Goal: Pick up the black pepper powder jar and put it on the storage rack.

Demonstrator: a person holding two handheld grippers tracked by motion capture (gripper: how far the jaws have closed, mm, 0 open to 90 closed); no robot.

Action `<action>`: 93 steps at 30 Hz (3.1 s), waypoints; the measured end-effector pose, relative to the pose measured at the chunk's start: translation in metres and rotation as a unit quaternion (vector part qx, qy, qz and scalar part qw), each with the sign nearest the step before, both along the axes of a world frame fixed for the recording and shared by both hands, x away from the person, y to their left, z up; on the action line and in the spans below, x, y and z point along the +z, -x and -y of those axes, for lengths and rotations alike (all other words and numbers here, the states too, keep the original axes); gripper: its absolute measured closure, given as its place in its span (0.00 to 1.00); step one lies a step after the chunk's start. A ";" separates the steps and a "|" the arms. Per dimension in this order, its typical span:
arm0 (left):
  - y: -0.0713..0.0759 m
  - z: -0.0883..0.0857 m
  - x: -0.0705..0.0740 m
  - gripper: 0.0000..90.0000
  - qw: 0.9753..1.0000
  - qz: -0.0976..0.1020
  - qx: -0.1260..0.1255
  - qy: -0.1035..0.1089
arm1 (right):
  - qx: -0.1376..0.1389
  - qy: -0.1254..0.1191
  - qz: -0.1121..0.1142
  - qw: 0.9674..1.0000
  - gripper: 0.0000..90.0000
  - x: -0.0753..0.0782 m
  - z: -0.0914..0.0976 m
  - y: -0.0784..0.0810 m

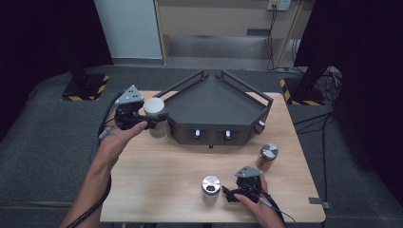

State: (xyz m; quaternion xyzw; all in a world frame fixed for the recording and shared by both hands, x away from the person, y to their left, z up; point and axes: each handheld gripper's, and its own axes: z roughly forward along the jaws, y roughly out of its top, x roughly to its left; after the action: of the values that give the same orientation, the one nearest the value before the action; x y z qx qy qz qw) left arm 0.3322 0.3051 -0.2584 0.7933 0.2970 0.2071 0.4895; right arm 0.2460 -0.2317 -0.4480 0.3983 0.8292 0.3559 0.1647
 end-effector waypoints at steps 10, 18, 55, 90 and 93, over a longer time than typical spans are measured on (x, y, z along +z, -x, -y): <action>-0.013 0.009 0.015 0.36 1.000 0.008 -0.011 -0.005 | 0.000 0.000 0.000 1.000 0.01 0.000 0.000 0.000; -0.028 0.020 0.022 0.37 1.000 0.007 -0.014 -0.011 | 0.000 -0.001 0.000 1.000 0.01 0.000 0.000 0.000; -0.093 0.064 0.020 0.37 0.999 -0.005 -0.032 -0.013 | 0.000 0.000 0.001 1.000 0.01 0.000 0.000 0.000; -0.115 0.074 0.004 0.36 0.999 -0.015 -0.034 -0.013 | 0.000 0.000 0.000 1.000 0.01 0.000 0.000 0.000; -0.116 0.074 0.001 0.37 0.999 -0.018 -0.033 -0.011 | 0.000 0.000 0.000 1.000 0.01 0.000 0.000 0.000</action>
State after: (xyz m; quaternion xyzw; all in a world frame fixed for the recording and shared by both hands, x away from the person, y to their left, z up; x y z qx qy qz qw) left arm 0.4477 0.2315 -0.2572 0.8115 0.2769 0.1798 0.4821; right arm 0.2460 -0.2318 -0.4481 0.3984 0.8290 0.3563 0.1647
